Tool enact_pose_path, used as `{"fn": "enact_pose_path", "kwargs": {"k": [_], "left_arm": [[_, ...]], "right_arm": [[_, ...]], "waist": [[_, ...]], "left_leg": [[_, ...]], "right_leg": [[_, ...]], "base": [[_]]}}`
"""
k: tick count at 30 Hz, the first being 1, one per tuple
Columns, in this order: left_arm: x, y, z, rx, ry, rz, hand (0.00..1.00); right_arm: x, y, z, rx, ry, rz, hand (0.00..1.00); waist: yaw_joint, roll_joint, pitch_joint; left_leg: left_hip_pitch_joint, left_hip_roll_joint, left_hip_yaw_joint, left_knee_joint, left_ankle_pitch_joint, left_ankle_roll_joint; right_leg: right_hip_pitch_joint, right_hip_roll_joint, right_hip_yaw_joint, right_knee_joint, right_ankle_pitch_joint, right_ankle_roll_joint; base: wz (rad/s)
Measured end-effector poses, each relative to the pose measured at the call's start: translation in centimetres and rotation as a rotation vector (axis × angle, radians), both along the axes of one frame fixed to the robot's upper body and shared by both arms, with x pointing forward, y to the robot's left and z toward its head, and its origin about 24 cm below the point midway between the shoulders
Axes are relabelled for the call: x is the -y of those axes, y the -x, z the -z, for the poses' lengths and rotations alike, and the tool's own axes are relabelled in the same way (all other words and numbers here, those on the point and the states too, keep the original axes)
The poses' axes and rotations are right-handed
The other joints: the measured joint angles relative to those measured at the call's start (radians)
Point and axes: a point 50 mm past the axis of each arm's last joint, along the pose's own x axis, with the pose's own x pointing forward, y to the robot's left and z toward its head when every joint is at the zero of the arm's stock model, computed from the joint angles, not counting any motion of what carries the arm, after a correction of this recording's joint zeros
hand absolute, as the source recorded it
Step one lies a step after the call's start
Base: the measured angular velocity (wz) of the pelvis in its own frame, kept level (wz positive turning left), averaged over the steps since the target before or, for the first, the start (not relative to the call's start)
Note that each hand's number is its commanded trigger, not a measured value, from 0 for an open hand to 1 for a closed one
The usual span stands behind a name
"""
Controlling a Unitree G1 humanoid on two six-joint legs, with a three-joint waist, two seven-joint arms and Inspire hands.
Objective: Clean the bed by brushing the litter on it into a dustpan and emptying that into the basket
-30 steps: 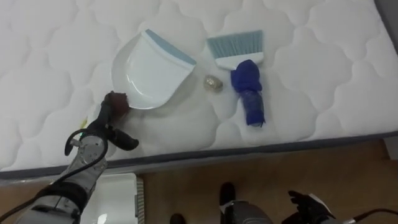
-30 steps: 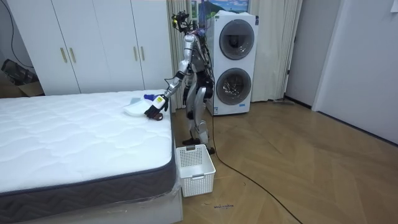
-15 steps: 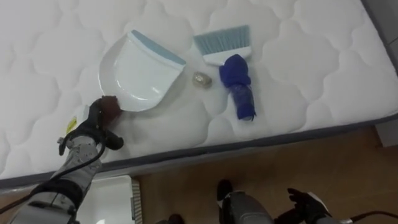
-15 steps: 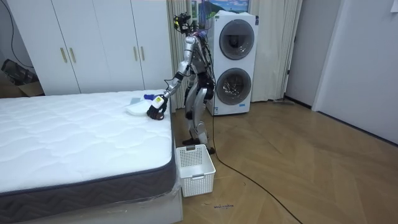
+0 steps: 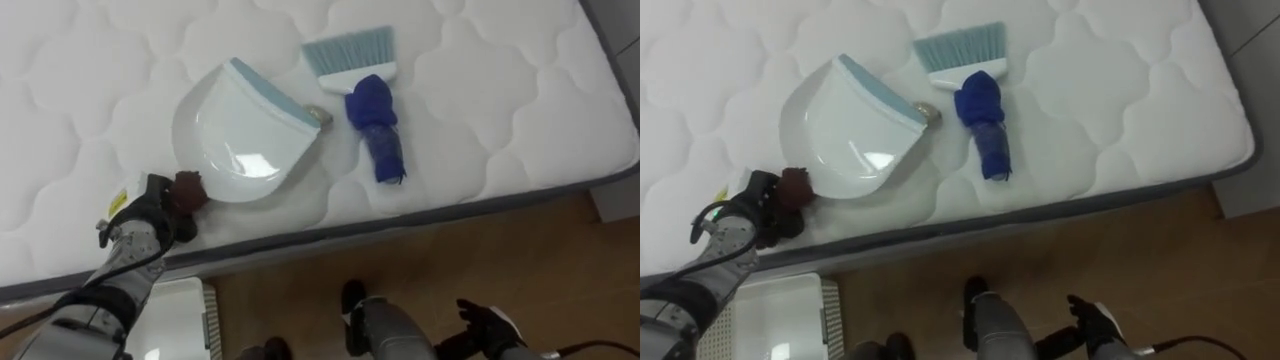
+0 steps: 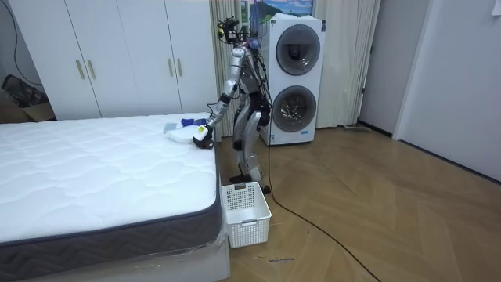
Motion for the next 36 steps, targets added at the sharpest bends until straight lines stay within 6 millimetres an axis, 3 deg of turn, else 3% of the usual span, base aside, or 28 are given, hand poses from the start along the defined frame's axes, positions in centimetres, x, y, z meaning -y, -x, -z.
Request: {"fn": "enact_pose_path", "kwargs": {"k": [16, 22, 26, 29, 36], "left_arm": [[-0.2, 0.6, 0.6, -0.028, 0.020, -0.038, 1.00], [-0.5, 0.9, 0.7, -0.020, -0.006, -0.054, 1.00], [-0.9, 1.9, 1.5, -0.032, -0.024, -0.075, 1.00], [-1.2, 2.6, 2.0, -0.042, -0.038, -0.091, 1.00], [-2.4, 3.9, 2.3, -0.024, -0.153, -0.093, 1.00]], "right_arm": [[-0.3, 0.4, 0.2, 0.002, -0.004, 0.023, 0.00], [-0.1, 0.7, 0.3, 0.007, 0.003, 0.074, 0.00], [0.3, 0.6, 0.1, 0.018, 0.014, 0.099, 0.00], [0.8, 0.8, 0.1, 0.032, -0.007, 0.196, 0.00], [2.5, -0.8, -1.2, 0.197, -0.131, 0.575, 0.00]], "waist": [[0.009, -0.008, -0.0054], [0.036, -0.002, -0.0093], [0.045, 0.019, -0.0226], [0.060, 0.029, -0.0292], [0.063, 0.028, -0.0305]], "left_leg": [[0.007, 0.005, 0.007, 0.011, -0.002, 0.000], [0.006, 0.022, 0.010, 0.020, -0.008, -0.008], [0.009, 0.022, 0.011, 0.020, -0.007, -0.010], [0.015, 0.018, 0.015, 0.015, -0.006, -0.011], [0.015, -0.002, 0.008, 0.011, 0.002, -0.006]], "right_leg": [[0.004, 0.004, 0.005, 0.001, 0.002, -0.002], [0.007, 0.017, 0.001, -0.002, 0.011, -0.013], [0.008, 0.018, 0.003, 0.000, 0.010, -0.015], [0.009, 0.015, 0.001, 0.002, 0.010, -0.015], [0.004, -0.002, 0.013, 0.017, 0.002, -0.008]], "base": [[-0.01], [-0.06], [0.00], [-0.03], [0.07]]}}
